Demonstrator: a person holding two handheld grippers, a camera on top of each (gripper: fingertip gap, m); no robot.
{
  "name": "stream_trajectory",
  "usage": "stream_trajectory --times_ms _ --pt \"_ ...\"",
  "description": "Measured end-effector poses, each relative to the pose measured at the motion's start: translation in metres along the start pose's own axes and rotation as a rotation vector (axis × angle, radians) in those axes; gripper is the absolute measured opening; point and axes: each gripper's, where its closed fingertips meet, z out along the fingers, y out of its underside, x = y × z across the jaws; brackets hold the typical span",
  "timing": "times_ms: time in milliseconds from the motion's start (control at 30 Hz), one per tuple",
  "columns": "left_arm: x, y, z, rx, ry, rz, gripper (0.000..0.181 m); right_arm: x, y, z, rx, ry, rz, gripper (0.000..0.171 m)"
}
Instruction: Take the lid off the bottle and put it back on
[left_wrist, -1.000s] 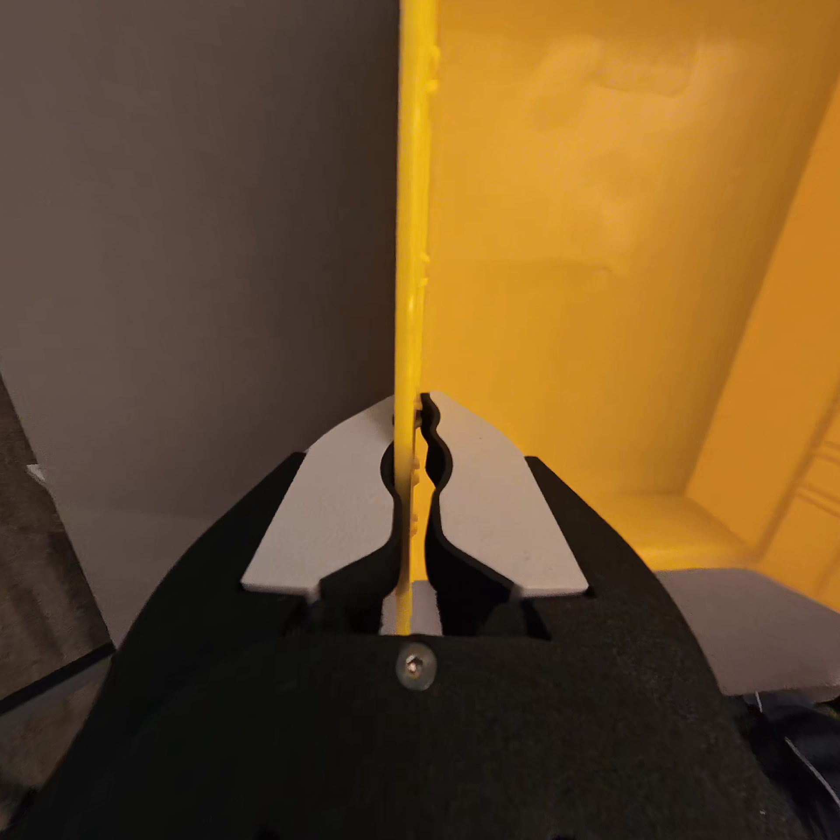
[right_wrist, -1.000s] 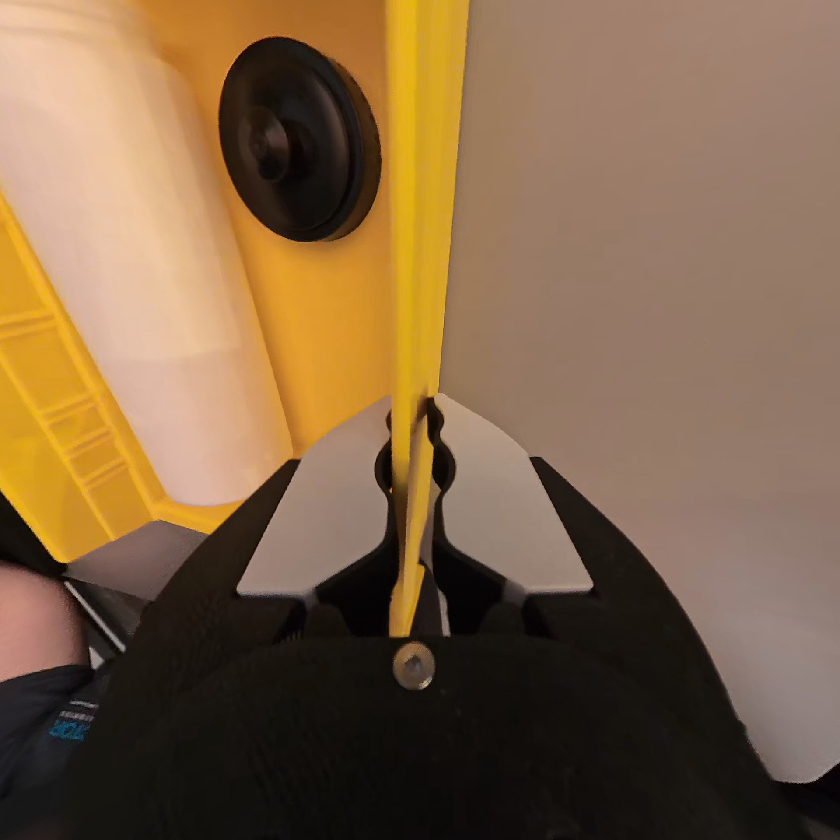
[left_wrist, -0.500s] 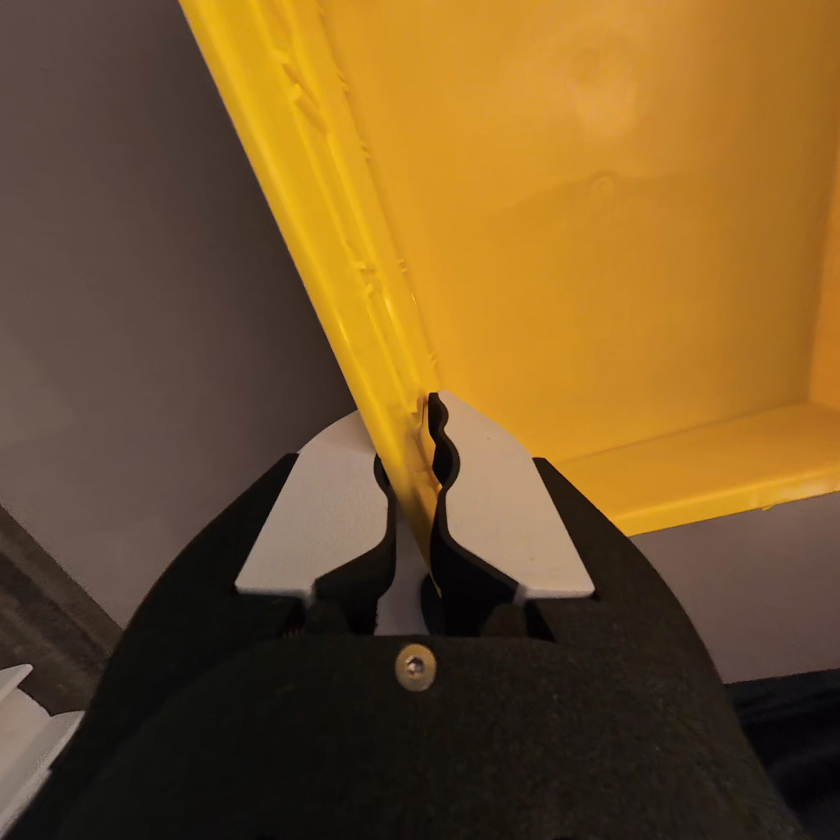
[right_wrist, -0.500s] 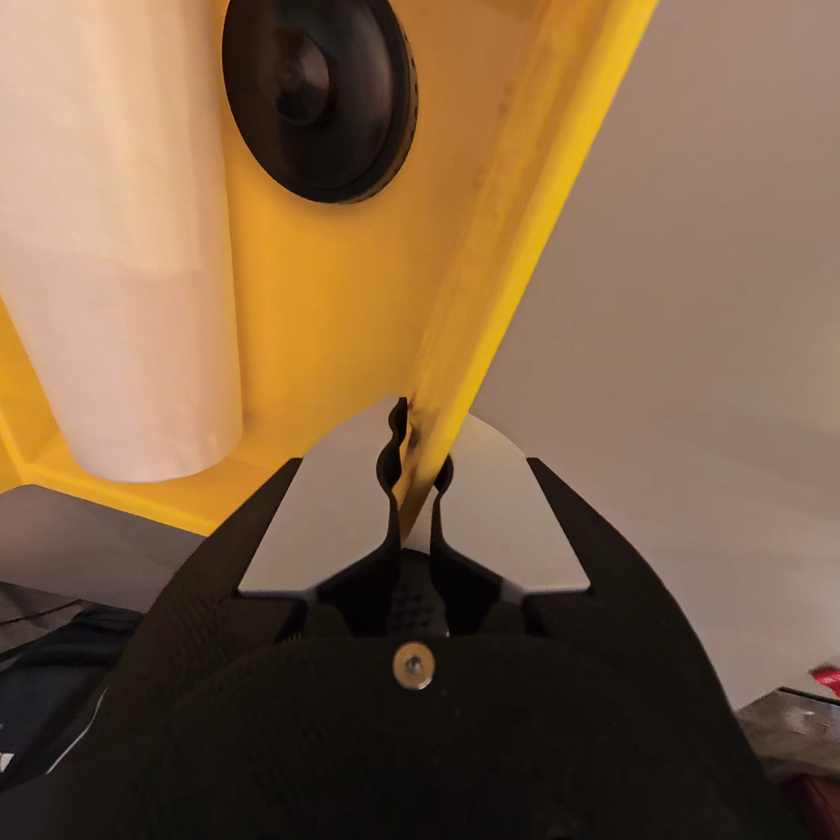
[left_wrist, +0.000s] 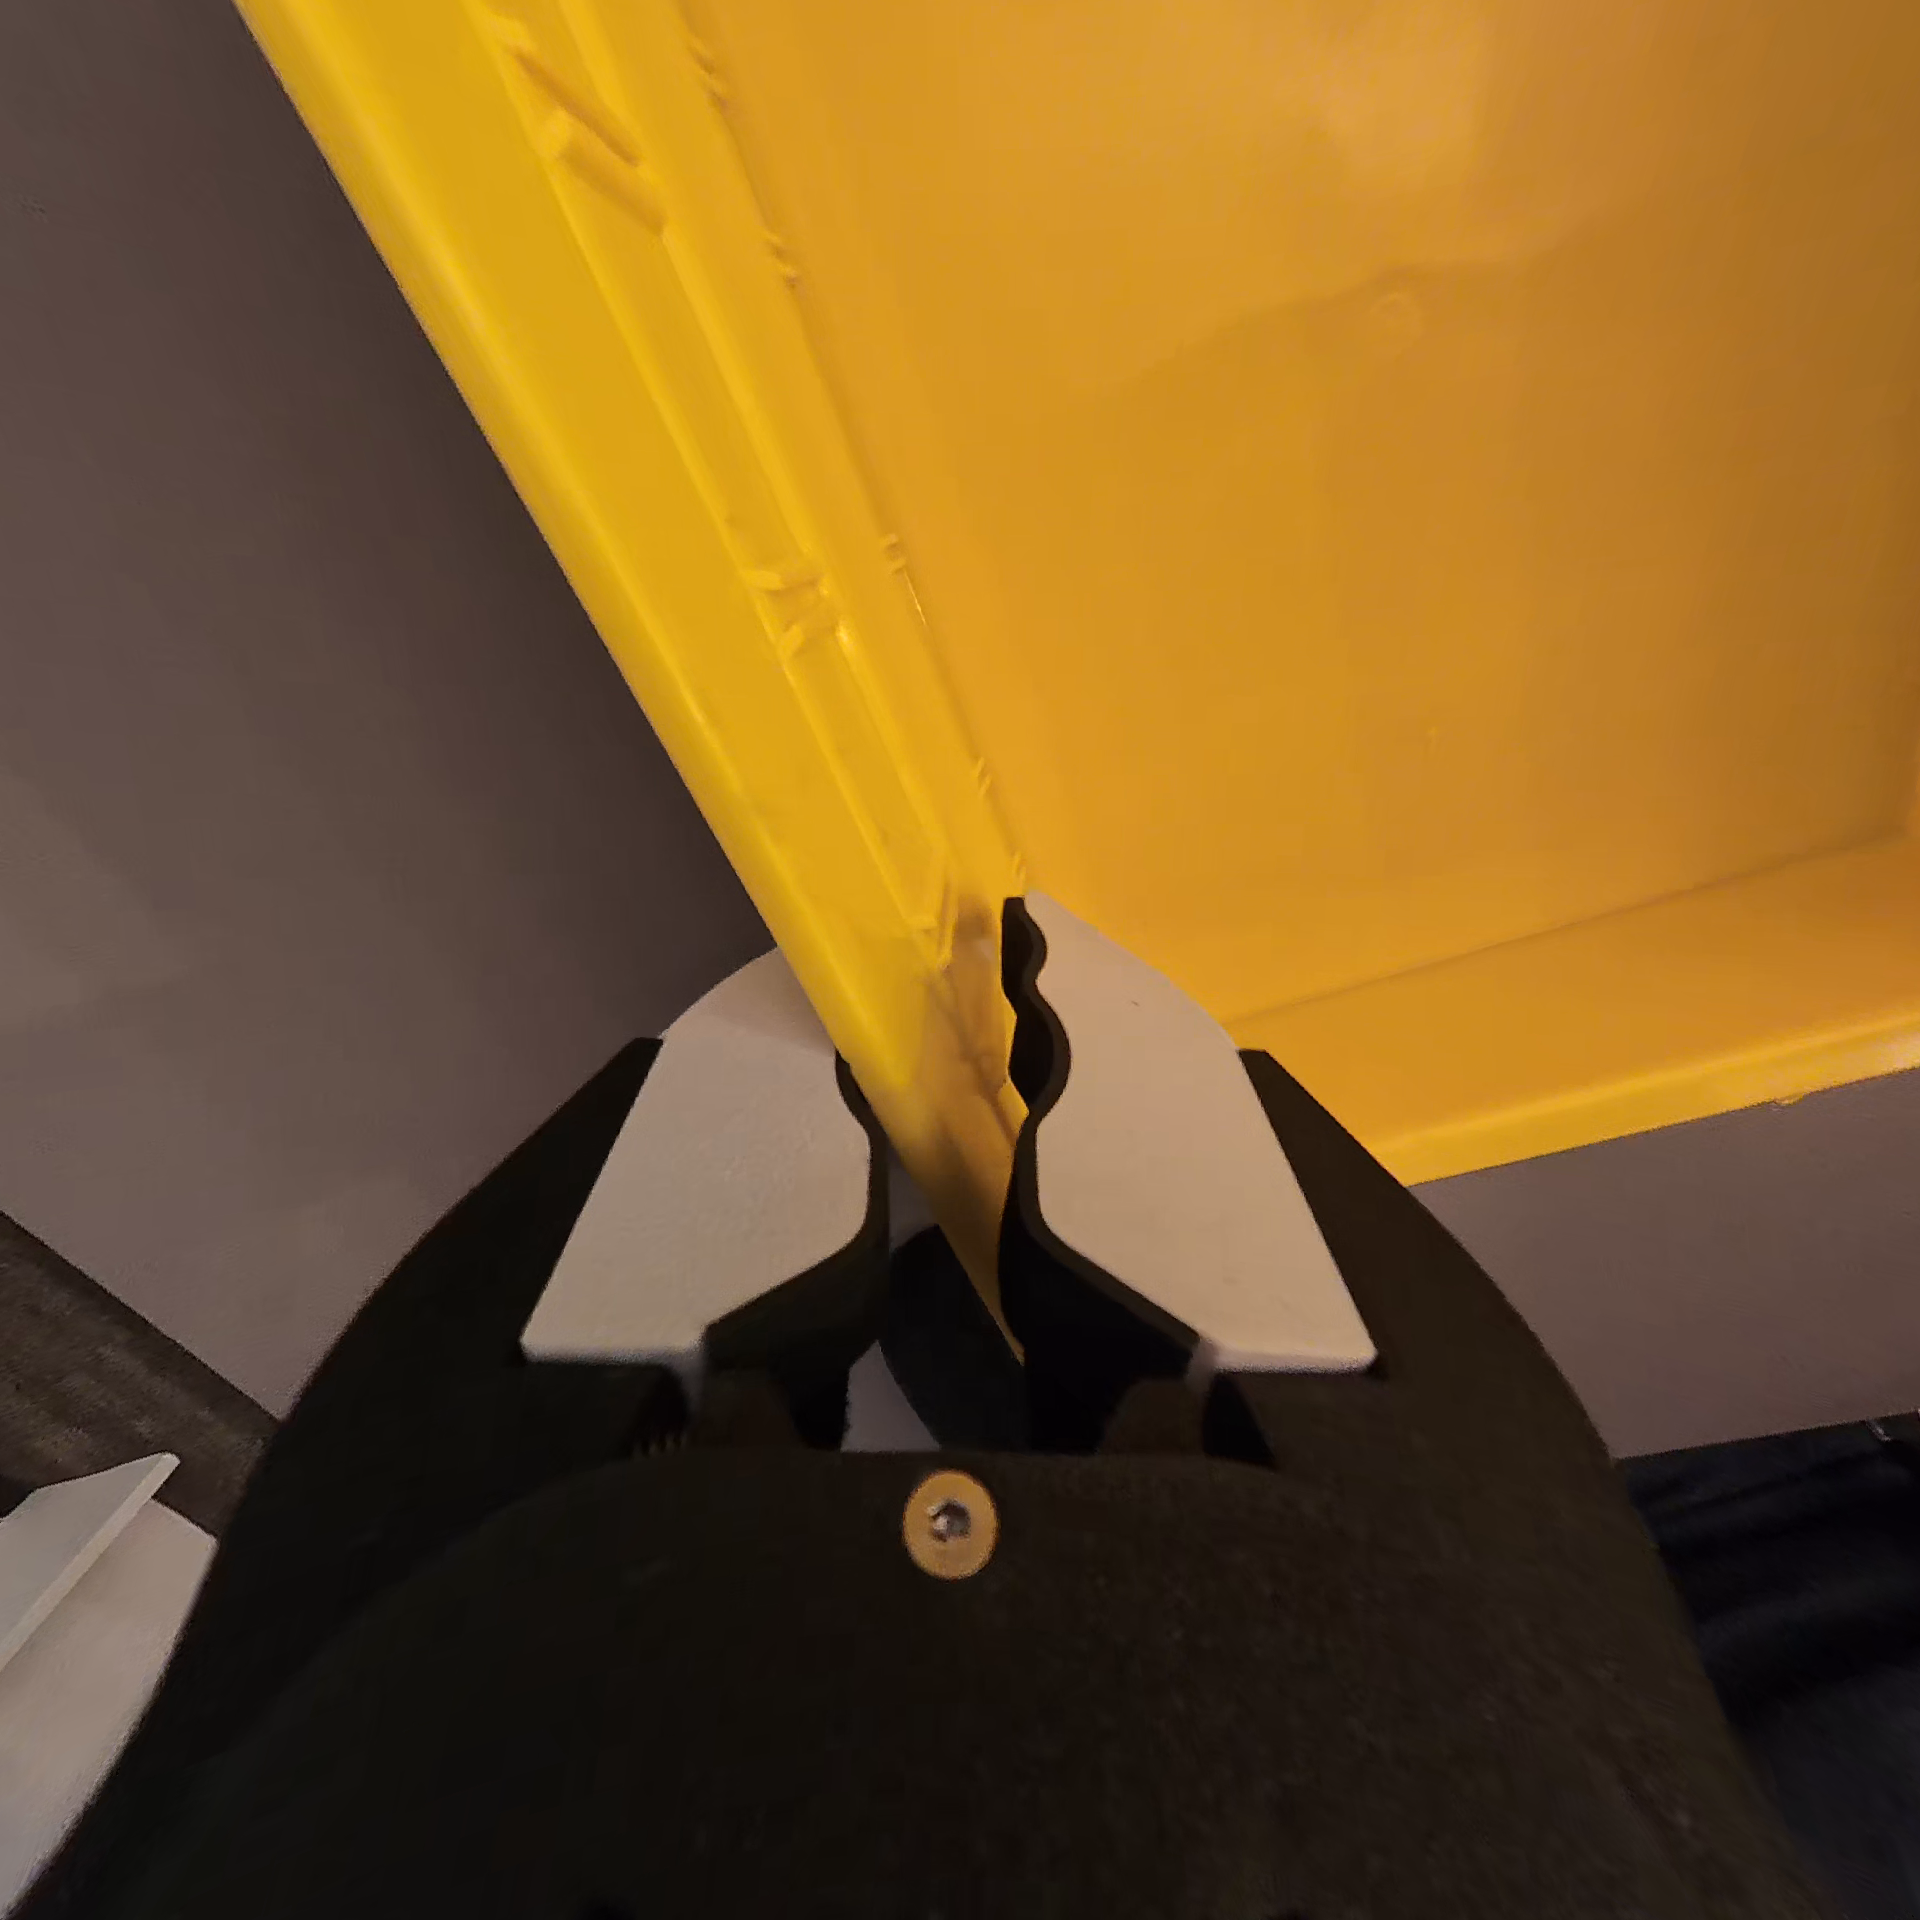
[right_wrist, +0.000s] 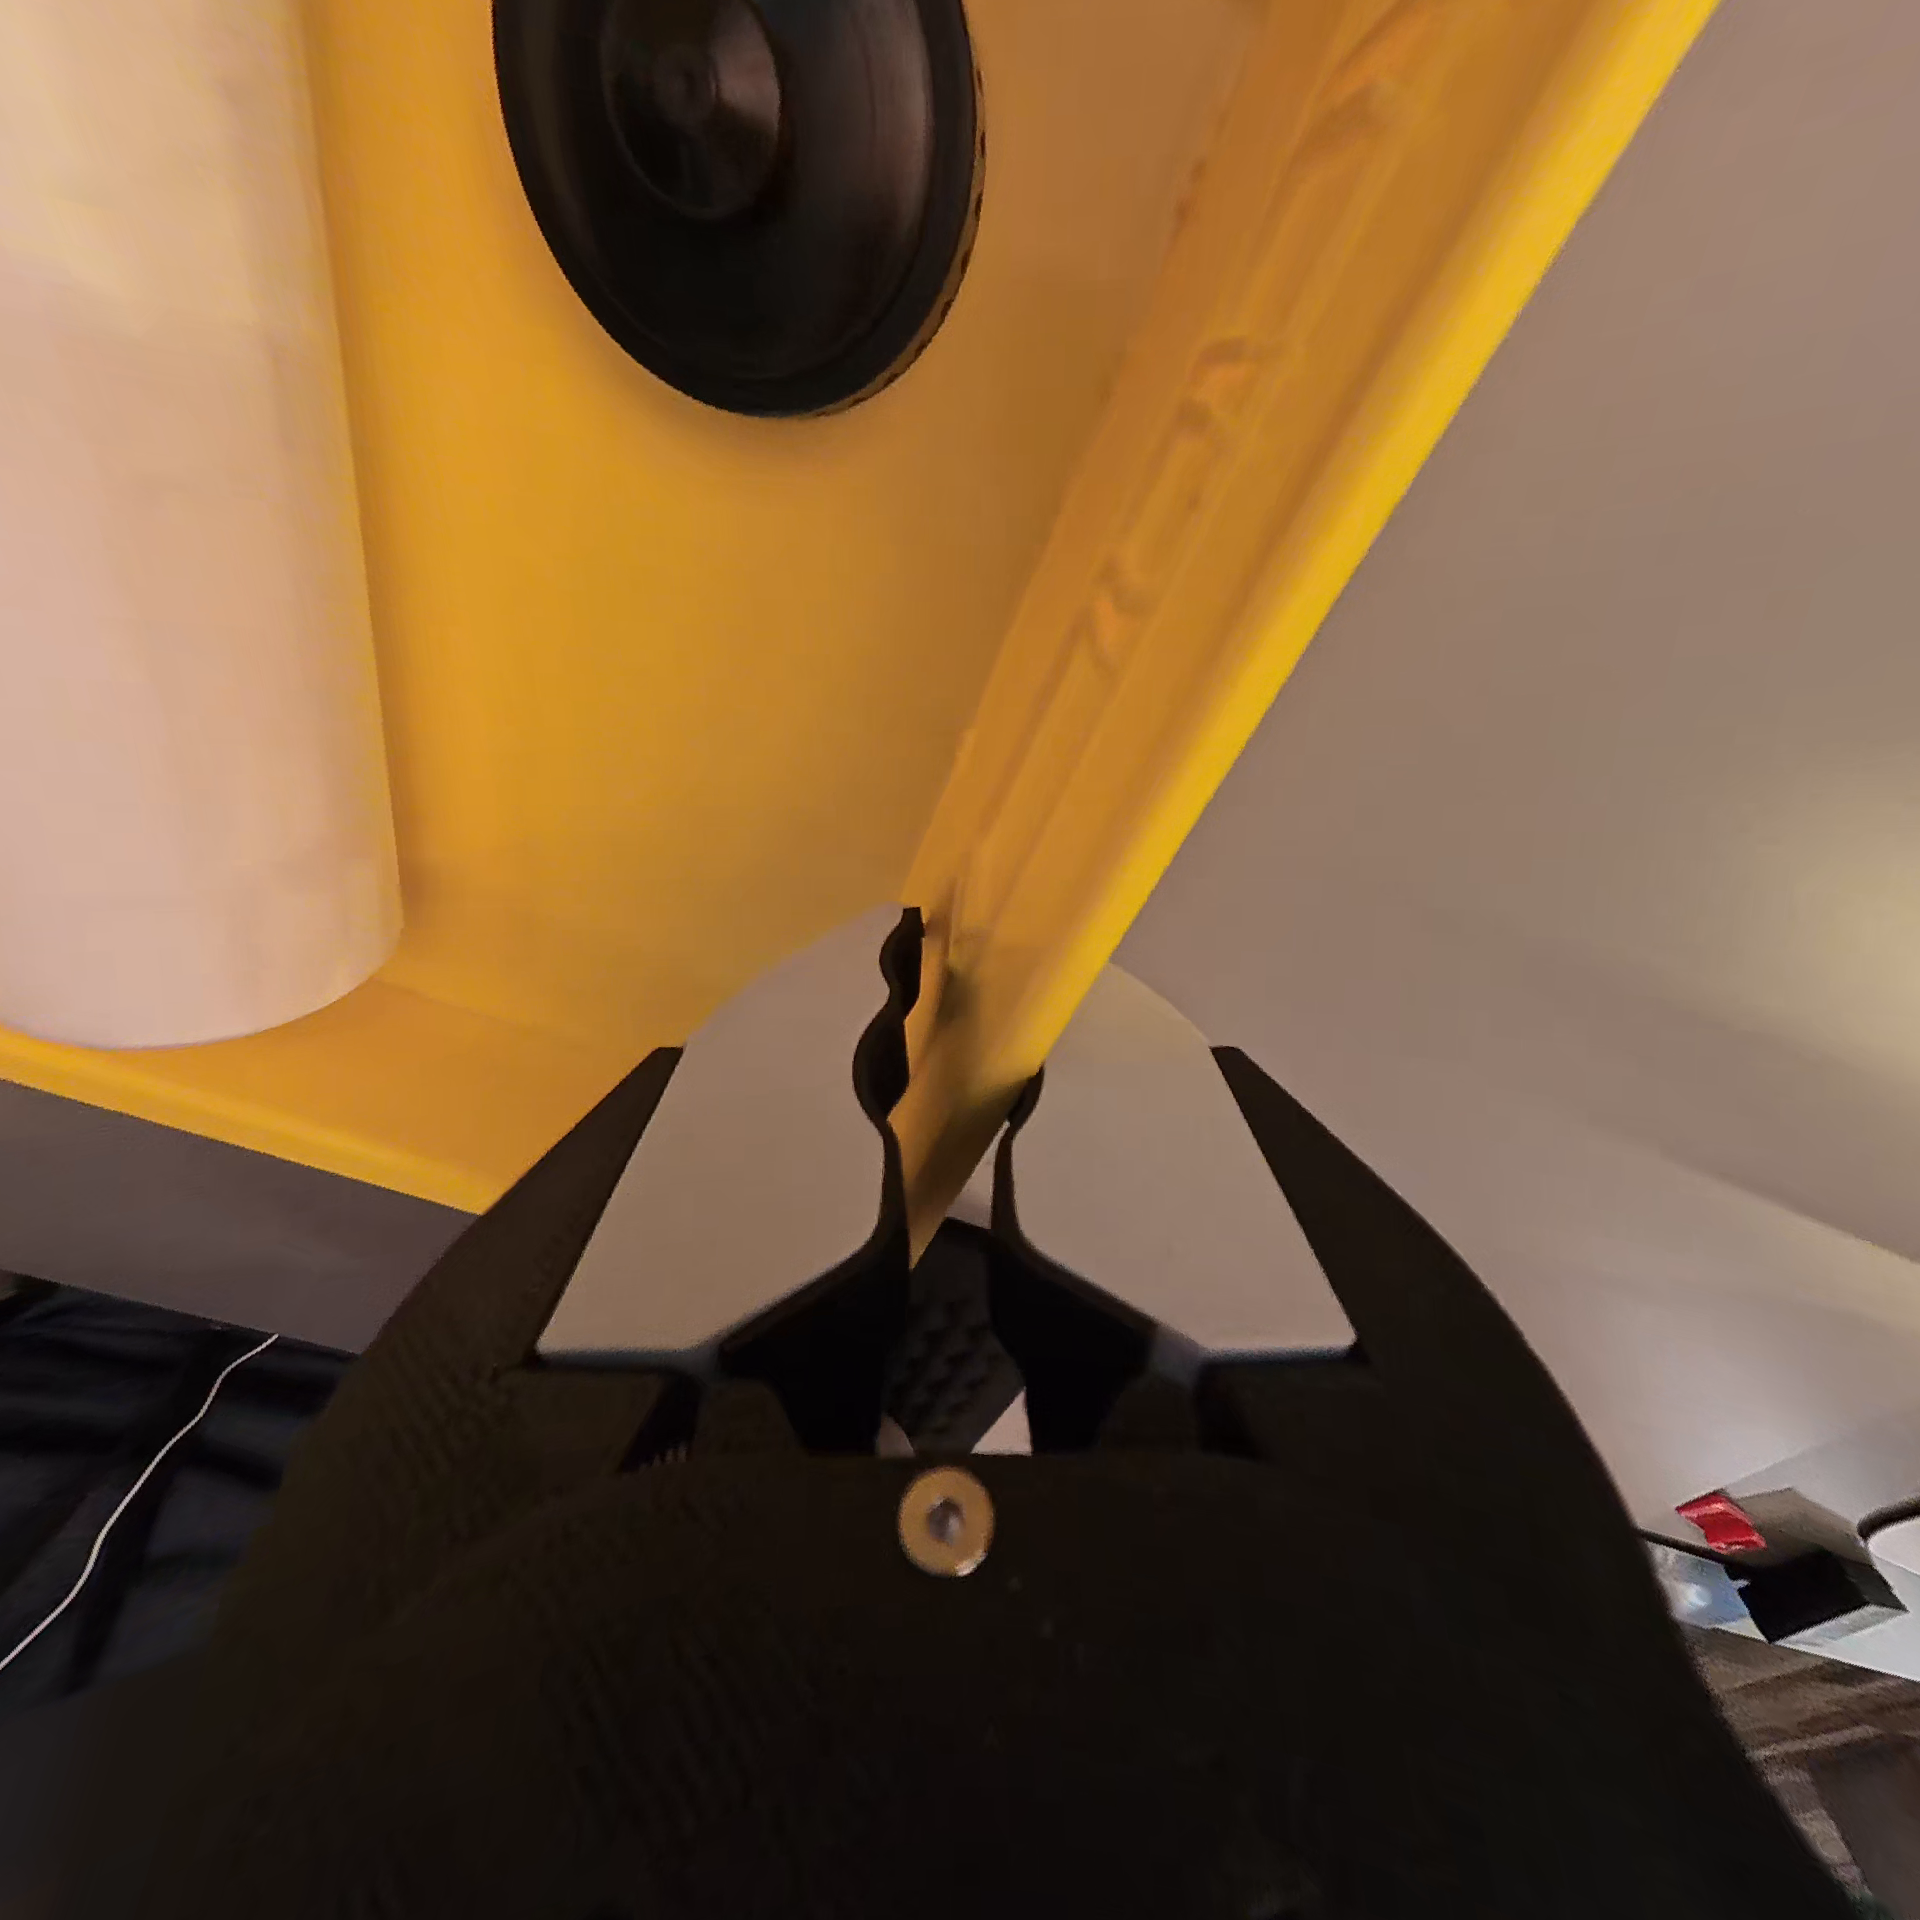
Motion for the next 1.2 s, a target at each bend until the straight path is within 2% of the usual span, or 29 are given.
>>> stream_trajectory --times_ms 333,433,533,633,700,767,833,900,1000,1067,1200 --pt "0.005 0.0 -0.003 0.012 0.036 -0.006 0.021 -0.023 -0.006 -0.002 0.027 -0.062 -0.044 0.016" --pt "0.006 -0.002 -0.011 0.05 0.057 -0.003 0.023 -0.011 -0.013 -0.022 0.128 0.013 0.008 0.019" --pt "0.003 -0.004 -0.026 0.117 0.057 0.001 0.025 -0.008 -0.02 -0.069 0.342 0.125 0.031 0.019" --pt "0.0 -0.008 -0.048 0.217 0.066 -0.004 0.026 -0.052 -0.045 -0.136 0.736 0.134 -0.076 0.02" --pt "-0.004 -0.012 -0.063 0.296 0.053 -0.006 0.031 -0.114 -0.057 -0.168 0.95 -0.015 -0.228 0.025" --pt "-0.007 -0.019 -0.077 0.383 0.05 -0.011 0.031 -0.182 -0.059 -0.175 1.042 -0.241 -0.388 0.041" --pt "-0.009 -0.027 -0.089 0.471 0.05 -0.007 0.032 -0.235 -0.067 -0.162 0.996 -0.425 -0.475 0.05" --pt "-0.008 -0.03 -0.098 0.524 0.06 -0.006 0.032 -0.259 -0.086 -0.132 0.833 -0.446 -0.452 0.047" --pt "-0.005 -0.028 -0.102 0.535 0.079 0.009 0.032 -0.272 -0.122 -0.095 0.697 -0.354 -0.381 0.046" --pt "-0.003 -0.026 -0.102 0.529 0.094 0.018 0.032 -0.269 -0.142 -0.073 0.617 -0.232 -0.346 0.047" --pt "0.0 -0.026 -0.106 0.542 0.113 0.032 0.032 -0.259 -0.16 -0.04 0.437 -0.056 -0.277 0.047"
